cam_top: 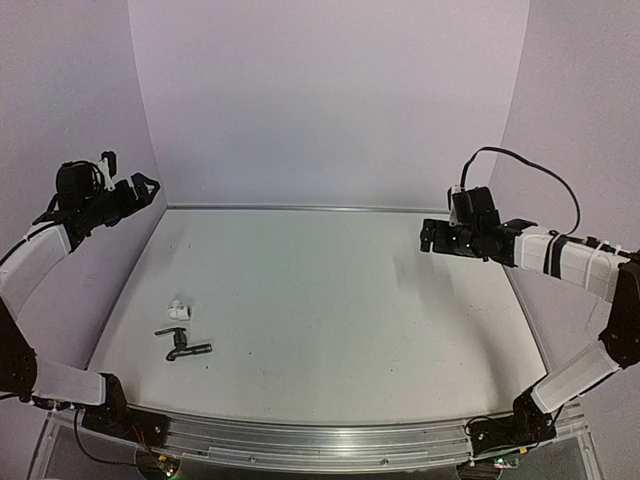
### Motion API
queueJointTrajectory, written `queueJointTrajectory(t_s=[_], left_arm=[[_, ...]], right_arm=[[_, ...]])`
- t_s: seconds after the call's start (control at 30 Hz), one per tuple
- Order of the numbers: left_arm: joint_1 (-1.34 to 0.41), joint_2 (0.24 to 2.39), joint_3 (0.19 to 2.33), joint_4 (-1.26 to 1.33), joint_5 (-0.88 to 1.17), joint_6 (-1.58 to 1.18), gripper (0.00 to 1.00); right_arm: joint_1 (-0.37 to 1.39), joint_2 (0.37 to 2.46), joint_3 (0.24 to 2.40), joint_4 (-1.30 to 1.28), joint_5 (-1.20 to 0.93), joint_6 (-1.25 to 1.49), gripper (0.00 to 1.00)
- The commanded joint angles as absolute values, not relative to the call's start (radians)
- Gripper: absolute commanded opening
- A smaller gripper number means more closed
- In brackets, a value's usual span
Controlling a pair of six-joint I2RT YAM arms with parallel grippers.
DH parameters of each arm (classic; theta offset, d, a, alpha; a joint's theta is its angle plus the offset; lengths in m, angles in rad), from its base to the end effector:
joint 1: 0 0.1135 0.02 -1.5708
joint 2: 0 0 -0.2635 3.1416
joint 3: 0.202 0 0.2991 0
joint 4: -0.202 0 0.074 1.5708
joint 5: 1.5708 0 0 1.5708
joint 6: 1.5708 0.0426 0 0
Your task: Install the water faucets
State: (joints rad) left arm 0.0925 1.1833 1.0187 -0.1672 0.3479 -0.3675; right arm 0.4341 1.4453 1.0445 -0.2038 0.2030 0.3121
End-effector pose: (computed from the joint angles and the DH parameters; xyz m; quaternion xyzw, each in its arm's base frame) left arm 0.3271 0.0158 0.3315 -0.0850 0.8037 -0.2180 0.5472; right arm 0.3442 0.1501 0.2501 -0.0067 0.8822 0.0849 0.4630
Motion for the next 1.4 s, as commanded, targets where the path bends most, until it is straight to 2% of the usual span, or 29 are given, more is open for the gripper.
queueJointTrajectory(t_s=[0.0,0.3,0.47,0.67,0.87,1.0,1.17,1.37], left_arm=[[0.092,1.225,1.044,-0.204,0.423,-0.372,1.00],[0.092,1.252,0.966,-0.237,0.524,-0.458,0.99],[0.081,1.239,0.889,-0.244,0.664,-0.522,0.91],[-0.076,1.211,0.805,-0.292,0.632,-0.596,0.86],[-0.141,1.209,0.757,-0.357,0.509,-0.639,0.85],[-0.140,1.217,0.786,-0.491,0.297,-0.672,0.88],[-0.141,1.257,0.816,-0.642,0.079,-0.741,0.90],[-0.141,1.224,0.721,-0.689,0.075,-0.835,0.87]], right_arm=[[0.448,1.483,1.106,-0.240,0.276,0.347,0.98],[0.449,1.498,1.078,-0.255,0.218,0.378,0.98],[0.449,1.488,1.046,-0.248,0.059,0.343,0.98],[0.458,1.518,1.042,-0.217,-0.076,0.334,0.98],[0.510,1.598,1.086,-0.225,-0.096,0.345,0.98],[0.526,1.667,1.126,-0.268,-0.134,0.359,0.98],[0.554,1.688,1.141,-0.320,-0.038,0.367,0.98],[0.553,1.579,1.054,-0.251,0.056,0.419,0.98]])
